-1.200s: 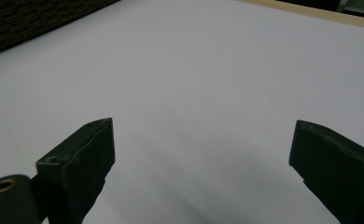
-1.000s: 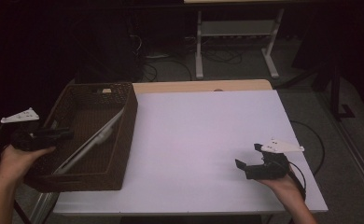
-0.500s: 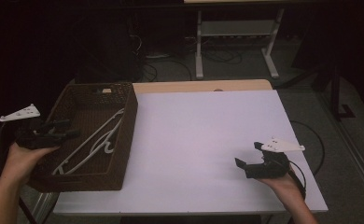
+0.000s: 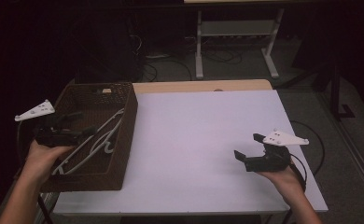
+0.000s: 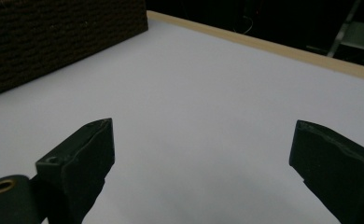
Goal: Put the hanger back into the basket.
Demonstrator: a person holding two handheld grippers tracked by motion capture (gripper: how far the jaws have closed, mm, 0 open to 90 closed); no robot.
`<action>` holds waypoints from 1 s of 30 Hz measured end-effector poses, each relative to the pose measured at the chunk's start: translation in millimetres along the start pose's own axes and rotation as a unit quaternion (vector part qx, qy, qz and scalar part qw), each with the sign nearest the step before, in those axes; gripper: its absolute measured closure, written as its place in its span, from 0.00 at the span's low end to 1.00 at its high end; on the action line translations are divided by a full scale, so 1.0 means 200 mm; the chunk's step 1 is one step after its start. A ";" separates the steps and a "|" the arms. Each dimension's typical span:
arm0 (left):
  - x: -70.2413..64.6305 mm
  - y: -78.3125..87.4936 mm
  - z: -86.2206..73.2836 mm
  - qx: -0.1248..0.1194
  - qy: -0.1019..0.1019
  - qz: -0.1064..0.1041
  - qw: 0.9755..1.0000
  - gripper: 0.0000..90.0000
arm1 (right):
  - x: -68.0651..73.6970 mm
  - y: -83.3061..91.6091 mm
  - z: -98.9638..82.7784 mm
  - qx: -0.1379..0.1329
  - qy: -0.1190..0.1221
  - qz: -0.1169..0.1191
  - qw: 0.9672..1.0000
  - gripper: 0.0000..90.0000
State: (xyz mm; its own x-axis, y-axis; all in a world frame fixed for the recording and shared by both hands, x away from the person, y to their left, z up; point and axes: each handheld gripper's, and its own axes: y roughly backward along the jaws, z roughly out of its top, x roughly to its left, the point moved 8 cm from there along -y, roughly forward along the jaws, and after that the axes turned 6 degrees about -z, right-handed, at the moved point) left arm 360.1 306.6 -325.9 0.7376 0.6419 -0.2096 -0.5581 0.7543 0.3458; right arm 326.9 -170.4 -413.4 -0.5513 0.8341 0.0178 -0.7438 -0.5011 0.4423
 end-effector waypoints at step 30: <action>-0.36 -0.35 0.01 -0.078 -0.043 -0.065 0.994 0.00 | 0.08 0.00 0.46 -0.121 0.004 0.053 0.991 0.00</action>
State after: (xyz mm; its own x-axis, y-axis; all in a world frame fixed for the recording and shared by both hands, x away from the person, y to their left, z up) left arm 346.6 207.4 -332.8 0.8334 0.5286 -0.1615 -0.5031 0.8465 0.1741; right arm 352.6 -136.0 -329.4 -0.6337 0.7723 0.0447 -0.7498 -0.6274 0.2100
